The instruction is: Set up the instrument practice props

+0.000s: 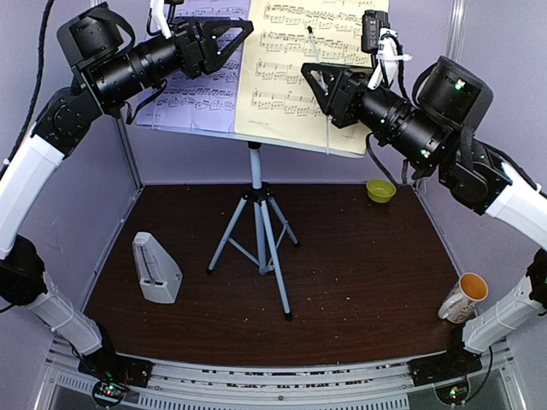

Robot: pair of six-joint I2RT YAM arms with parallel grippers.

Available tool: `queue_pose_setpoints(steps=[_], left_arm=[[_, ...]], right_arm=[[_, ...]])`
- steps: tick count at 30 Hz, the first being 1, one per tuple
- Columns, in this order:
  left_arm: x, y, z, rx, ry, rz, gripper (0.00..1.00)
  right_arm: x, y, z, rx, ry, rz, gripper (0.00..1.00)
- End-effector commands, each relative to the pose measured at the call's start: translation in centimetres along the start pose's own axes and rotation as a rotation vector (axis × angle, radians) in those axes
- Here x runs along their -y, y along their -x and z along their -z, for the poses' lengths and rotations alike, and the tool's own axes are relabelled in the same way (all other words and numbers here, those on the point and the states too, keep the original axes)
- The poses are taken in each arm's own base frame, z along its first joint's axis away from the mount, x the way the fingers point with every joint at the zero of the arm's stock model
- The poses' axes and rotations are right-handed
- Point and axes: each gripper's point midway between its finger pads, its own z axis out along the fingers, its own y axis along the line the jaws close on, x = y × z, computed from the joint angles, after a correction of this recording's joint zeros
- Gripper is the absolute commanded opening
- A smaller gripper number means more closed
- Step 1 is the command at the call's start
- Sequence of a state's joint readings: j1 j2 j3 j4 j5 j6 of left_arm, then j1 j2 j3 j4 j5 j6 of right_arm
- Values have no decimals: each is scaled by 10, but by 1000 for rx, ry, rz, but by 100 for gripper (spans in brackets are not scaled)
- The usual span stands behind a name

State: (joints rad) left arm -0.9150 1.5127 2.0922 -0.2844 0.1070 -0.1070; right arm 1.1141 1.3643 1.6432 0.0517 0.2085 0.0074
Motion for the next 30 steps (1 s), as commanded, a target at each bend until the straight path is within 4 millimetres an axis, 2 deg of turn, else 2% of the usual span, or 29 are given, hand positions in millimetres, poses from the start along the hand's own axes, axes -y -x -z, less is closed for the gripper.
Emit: queue_pose_setpoints(steps=[1,5,12,18,20,24,30], left_arm=[[-5,20,10,66,26,-27,69],[-6,18,10,66,27,-28,69],[-4,19,13,74,24,-40,70],[-5,21,23,79,37,-74,76],[-5,19,28,75,39,-86,77],[2,21,47,76,13,-138,84],[5,6,83,59,24,-165,87]], right_arm=[[1,10,8,18,5,-25,46],[2,11,9,17,1,-29,63],[2,17,14,29,9,-31,72],[1,23,23,51,32,-15,89],[-1,25,26,55,46,-9,91],[-7,29,34,56,97,6,93],[-9,27,59,50,157,8,94]])
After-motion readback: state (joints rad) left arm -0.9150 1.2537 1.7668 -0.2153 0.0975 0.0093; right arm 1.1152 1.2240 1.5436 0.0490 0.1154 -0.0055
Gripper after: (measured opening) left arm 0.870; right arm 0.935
